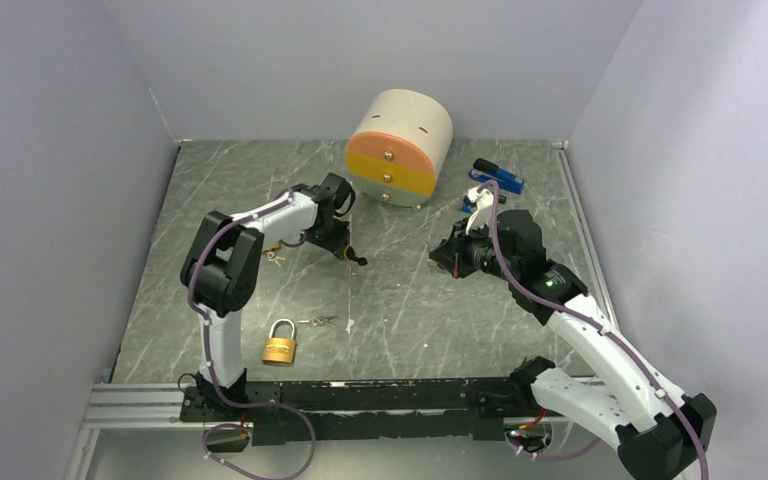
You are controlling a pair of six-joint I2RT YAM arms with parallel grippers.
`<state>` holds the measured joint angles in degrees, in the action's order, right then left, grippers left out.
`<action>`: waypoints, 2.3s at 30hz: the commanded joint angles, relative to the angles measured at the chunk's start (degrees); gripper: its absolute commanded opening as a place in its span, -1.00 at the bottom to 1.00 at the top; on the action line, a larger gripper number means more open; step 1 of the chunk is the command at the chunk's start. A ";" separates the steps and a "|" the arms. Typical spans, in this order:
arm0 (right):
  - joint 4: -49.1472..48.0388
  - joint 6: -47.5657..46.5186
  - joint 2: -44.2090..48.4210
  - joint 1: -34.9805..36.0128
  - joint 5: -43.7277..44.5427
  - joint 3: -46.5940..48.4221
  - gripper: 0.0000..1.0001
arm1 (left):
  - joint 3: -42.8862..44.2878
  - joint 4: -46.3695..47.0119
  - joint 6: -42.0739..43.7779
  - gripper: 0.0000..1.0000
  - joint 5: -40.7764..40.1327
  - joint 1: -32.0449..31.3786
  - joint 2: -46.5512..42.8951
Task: Unlock with the key
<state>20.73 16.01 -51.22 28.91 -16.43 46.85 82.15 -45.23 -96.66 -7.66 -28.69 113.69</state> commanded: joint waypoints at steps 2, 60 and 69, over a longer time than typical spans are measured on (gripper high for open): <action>-0.07 -0.36 1.51 -0.17 -0.32 1.39 -1.00 | -4.41 11.71 6.54 -0.95 5.47 1.11 -3.84; -10.48 5.38 6.19 -0.12 -8.14 -2.01 -1.00 | 1.16 -15.58 40.46 -0.95 2.33 -1.73 -17.34; -9.00 4.54 5.44 -0.13 -8.70 -1.62 -1.00 | 16.15 -35.73 39.36 -0.95 -22.16 -10.80 3.30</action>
<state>12.95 21.61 -46.13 28.91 -25.34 44.62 90.56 -68.58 -58.17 -14.81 -35.90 112.77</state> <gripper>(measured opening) 0.009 0.302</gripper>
